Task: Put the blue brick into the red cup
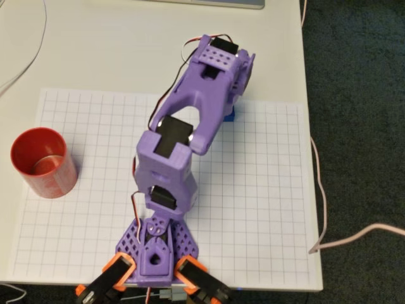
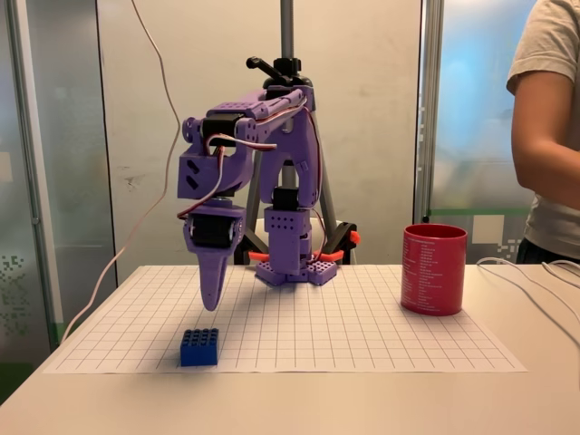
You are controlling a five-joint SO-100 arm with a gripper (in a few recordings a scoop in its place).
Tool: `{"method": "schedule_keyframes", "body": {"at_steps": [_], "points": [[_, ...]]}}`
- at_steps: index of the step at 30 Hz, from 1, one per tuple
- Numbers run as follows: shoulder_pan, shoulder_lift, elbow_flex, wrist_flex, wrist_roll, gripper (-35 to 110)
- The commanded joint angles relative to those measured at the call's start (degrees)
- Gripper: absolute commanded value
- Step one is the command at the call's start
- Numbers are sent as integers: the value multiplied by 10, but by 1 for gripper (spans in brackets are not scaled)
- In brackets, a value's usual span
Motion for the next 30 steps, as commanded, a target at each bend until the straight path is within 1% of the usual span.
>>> {"method": "schedule_keyframes", "body": {"at_steps": [1,3,9,12,24,26,27,29,30], "points": [[15,33,-36,32,-16,54],[11,28,-40,40,-24,53],[7,-24,-28,4,-26,52],[0,-44,-33,-4,-31,49],[24,-88,-33,-76,-95,47],[25,-92,-37,-78,-114,38],[24,-96,-40,-79,-122,30],[16,-106,-46,-79,-150,0],[15,-109,-47,-79,-145,0]]}}
